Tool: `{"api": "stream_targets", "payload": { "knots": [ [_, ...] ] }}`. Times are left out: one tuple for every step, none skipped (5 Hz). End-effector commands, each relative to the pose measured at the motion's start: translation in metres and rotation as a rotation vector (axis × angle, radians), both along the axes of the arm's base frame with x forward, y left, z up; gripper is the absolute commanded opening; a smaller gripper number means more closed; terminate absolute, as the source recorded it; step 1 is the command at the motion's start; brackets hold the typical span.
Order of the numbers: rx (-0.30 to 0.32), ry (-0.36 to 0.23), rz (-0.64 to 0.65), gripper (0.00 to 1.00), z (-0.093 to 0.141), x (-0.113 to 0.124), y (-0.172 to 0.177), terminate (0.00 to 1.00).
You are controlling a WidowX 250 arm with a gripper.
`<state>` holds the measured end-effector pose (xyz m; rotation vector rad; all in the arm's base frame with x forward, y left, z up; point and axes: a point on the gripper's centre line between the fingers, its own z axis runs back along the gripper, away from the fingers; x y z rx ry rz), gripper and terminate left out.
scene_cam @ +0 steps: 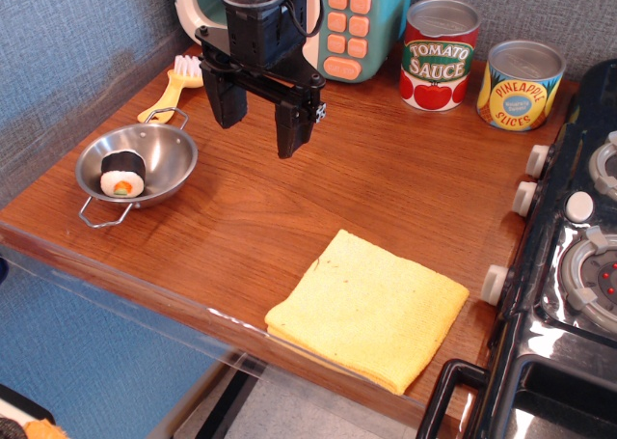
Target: Pick up the napkin and put it in front of the cans.
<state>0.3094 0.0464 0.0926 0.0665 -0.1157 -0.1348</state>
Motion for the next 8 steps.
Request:
{"api": "stream_targets", "payload": {
  "knots": [
    [0.000,0.000,0.000,1.00,0.000,0.000,0.000,0.00],
    [-0.002,-0.008,-0.034,1.00,-0.002,-0.008,-0.019,0.00],
    [-0.023,-0.012,-0.062,1.00,-0.004,-0.023,-0.045,0.00],
    [-0.046,0.010,-0.087,1.00,-0.013,-0.038,-0.071,0.00],
    [-0.049,0.019,-0.088,1.00,-0.026,-0.052,-0.097,0.00],
    [-0.026,0.011,-0.081,1.00,-0.039,-0.057,-0.111,0.00],
    [0.005,0.029,-0.036,1.00,-0.059,-0.054,-0.116,0.00],
    [0.017,0.052,0.007,1.00,-0.073,-0.054,-0.116,0.00]
  ]
}}
